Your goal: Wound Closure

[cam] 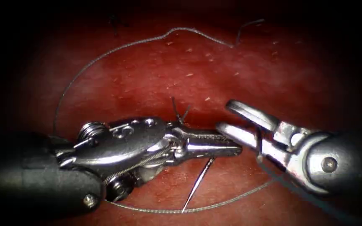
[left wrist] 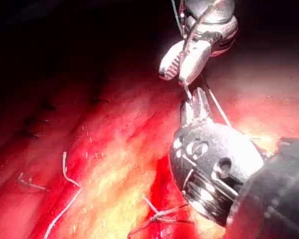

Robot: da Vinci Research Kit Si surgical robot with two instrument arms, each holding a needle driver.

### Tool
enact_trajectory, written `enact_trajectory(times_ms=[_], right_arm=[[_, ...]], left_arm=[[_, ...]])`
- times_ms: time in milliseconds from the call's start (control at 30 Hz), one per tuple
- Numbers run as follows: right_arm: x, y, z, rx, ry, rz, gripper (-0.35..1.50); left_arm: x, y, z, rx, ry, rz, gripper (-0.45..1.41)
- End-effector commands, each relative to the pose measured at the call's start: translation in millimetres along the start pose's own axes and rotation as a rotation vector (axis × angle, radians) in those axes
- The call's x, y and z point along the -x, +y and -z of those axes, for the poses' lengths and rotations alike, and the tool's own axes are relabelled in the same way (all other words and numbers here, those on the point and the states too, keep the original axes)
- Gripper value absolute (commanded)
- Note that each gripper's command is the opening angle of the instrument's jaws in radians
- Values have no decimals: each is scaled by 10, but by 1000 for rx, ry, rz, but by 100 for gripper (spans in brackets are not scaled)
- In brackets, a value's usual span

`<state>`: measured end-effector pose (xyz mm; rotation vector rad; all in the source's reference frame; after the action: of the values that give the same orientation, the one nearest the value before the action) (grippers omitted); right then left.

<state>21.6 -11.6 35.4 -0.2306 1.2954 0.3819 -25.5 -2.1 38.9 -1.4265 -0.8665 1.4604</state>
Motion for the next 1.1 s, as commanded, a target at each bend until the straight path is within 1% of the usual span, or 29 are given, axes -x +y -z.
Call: enact_trajectory(times_ms=[33,133,167,200,233,267,300,333,367,433,533,667,700,833,900,933,967,1000,1033,1100], right_arm=[[4,-5,-2,-3,0,11,-35],[3,-5,0,-6,1,23,-35],[3,-5,1,-6,2,23,-35],[2,-5,3,-8,3,34,-35],[2,-5,3,-8,3,34,-35],[2,-5,3,-9,3,40,-35],[3,-4,5,-15,0,52,-35],[3,-3,6,-16,0,57,-35],[5,3,10,-21,0,79,-35],[8,10,13,-23,-1,96,-35],[16,24,17,-45,-6,146,-35],[22,44,18,-64,-10,209,-35],[24,53,16,-68,-9,229,-35],[28,63,12,-74,-12,262,-35],[33,67,9,-69,-24,275,-35],[36,70,8,-61,-35,282,-35],[37,71,6,-60,-36,288,-35],[38,73,5,-59,-38,300,-35],[44,77,-4,-56,-39,336,-35],[49,79,-10,-53,-42,368,-35]], left_arm=[[0,-3,-6,1,0,-1,-45],[1,-2,-6,-14,4,-3,-45],[2,-3,-7,-23,6,-21,-35],[4,-3,-9,-68,11,-155,17],[4,-3,-9,-68,11,-155,17],[5,-3,-10,-94,13,-198,36],[7,-4,-13,-127,12,-276,98],[8,-4,-13,-132,10,-300,113],[14,-6,-12,-145,0,-347,119],[19,-7,-11,-176,-13,-369,121],[34,-7,-10,-228,-85,-386,121],[48,-18,-16,-303,-172,-427,109],[54,-29,-23,-330,-197,-443,108],[65,-53,-32,-358,-205,-456,98],[68,-74,-36,-374,-202,-464,88],[68,-89,-37,-383,-201,-469,78],[68,-95,-37,-386,-200,-471,74],[70,-101,-37,-386,-200,-474,72],[81,-114,-38,-368,-205,-455,66],[92,-116,-40,-348,-213,-443,62]])
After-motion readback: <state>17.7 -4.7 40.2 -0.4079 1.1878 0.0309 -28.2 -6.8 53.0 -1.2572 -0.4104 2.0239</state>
